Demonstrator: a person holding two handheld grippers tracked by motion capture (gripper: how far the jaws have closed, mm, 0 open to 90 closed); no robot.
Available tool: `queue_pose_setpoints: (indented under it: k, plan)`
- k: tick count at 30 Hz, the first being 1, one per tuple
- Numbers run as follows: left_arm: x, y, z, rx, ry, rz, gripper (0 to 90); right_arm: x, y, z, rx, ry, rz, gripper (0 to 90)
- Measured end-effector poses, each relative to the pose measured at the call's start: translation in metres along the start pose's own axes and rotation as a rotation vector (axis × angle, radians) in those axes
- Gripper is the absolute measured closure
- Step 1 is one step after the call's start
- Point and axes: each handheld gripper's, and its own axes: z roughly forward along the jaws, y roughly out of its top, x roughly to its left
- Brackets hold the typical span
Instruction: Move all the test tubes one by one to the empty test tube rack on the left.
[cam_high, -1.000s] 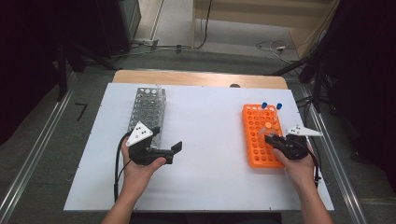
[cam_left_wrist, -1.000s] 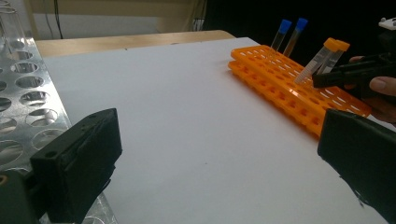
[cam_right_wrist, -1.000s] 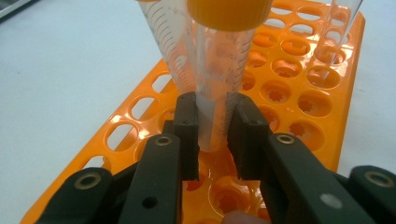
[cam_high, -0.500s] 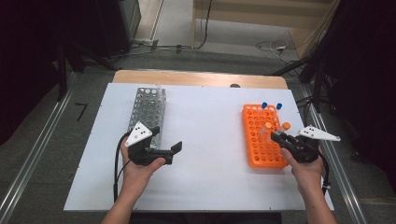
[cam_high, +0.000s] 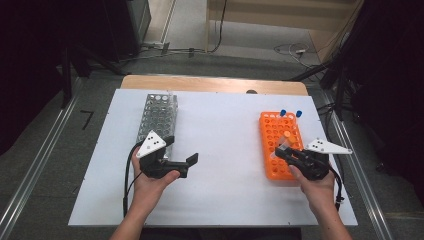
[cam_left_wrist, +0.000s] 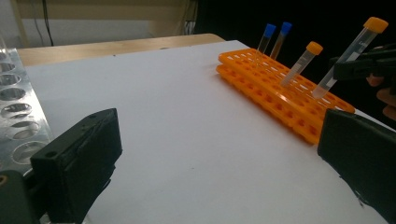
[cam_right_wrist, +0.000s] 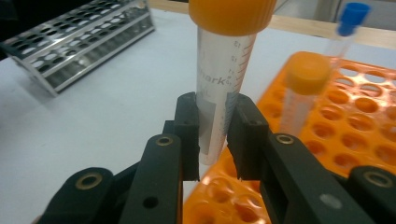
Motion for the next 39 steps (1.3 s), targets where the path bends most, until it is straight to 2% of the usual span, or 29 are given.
queue_pose_setpoints:
  k: [7, 10, 18, 30, 35, 39]
  plan:
    - [-0.009, 0.002, 0.002, -0.001, -0.026, 0.015, 1.0, 0.023, 0.001, 0.015, 0.019, 0.065, -0.038, 72.7]
    - [-0.012, 0.002, 0.004, 0.003, -0.038, 0.021, 1.5, 0.031, 0.0, 0.021, 0.025, 0.108, -0.03, 72.7]
    - [-0.024, 0.001, 0.011, 0.017, -0.085, 0.039, 3.5, 0.059, 0.0, 0.036, 0.057, 0.158, -0.087, 72.7]
    - [-0.042, 0.0, 0.019, 0.036, -0.169, 0.067, 7.1, 0.092, -0.003, 0.054, 0.095, 0.229, -0.151, 72.7]
    - [-0.05, -0.001, 0.023, 0.042, -0.218, 0.083, 13.8, 0.102, -0.005, 0.059, 0.112, 0.252, -0.167, 72.8]
    - [-0.057, -0.002, 0.026, 0.053, -0.257, 0.105, 23.2, 0.108, -0.005, 0.063, 0.117, 0.274, -0.181, 72.7]
